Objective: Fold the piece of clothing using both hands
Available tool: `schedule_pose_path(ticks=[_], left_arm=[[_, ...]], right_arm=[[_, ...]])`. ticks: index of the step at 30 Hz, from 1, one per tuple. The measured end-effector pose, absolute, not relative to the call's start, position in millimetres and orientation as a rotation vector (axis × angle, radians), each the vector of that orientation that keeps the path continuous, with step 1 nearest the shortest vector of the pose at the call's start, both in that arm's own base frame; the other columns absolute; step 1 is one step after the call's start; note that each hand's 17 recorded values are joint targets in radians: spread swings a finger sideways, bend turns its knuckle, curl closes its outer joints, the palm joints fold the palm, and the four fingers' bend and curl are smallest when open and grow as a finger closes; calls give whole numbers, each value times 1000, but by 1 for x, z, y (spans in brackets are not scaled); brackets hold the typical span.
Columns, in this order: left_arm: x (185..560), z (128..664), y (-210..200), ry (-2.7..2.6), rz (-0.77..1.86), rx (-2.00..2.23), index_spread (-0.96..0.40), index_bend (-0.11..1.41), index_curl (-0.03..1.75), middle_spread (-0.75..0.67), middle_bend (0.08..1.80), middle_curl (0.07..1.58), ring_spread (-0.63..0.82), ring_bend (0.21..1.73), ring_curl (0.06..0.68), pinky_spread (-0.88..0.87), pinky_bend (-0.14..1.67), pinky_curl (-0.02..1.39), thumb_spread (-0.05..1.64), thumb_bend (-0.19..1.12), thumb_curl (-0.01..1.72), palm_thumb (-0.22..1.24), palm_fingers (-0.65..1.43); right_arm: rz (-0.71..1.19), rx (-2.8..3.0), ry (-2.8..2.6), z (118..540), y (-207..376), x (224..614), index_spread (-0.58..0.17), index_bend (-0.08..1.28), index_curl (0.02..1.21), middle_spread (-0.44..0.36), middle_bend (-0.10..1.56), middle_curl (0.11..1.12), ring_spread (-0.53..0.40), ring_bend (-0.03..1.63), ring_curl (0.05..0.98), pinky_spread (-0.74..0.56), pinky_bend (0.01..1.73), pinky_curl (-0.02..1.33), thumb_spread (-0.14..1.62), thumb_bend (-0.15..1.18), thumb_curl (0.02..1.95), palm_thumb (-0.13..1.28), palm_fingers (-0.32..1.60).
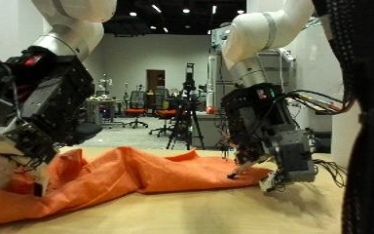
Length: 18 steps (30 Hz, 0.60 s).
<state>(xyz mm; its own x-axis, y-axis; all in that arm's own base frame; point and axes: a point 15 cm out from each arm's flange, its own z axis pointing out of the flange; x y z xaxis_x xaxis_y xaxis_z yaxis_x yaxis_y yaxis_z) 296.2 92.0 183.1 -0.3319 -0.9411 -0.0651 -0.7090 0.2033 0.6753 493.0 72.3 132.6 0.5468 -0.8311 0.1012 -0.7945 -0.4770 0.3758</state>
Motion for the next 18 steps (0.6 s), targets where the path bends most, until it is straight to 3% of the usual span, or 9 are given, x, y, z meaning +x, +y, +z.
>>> schedule_pose_path(ticks=[11, 18], left_arm=[[303, 189, 109, -2129, -918, 1561, 83, 166, 317, 130, 186, 324, 431, 528, 216, 389, 362, 314, 1133, -18, 317, 616, 48], [307, 194, 105, -2165, -905, 1534, 83, 165, 316, 130, 188, 324, 432, 528, 213, 391, 360, 315, 1128, -17, 322, 629, 50]], right_arm=[[-173, 2286, -1360, 145, 18, 476, -387, 294, 393, -147, 424, 355, 96, 194, 224, 265, 165, 235, 1349, -13, 526, 860, 282], [-217, 2237, -1390, 161, -8, 430, -374, 265, 390, -110, 413, 355, 97, 192, 229, 264, 170, 227, 1388, -7, 531, 820, 280]])
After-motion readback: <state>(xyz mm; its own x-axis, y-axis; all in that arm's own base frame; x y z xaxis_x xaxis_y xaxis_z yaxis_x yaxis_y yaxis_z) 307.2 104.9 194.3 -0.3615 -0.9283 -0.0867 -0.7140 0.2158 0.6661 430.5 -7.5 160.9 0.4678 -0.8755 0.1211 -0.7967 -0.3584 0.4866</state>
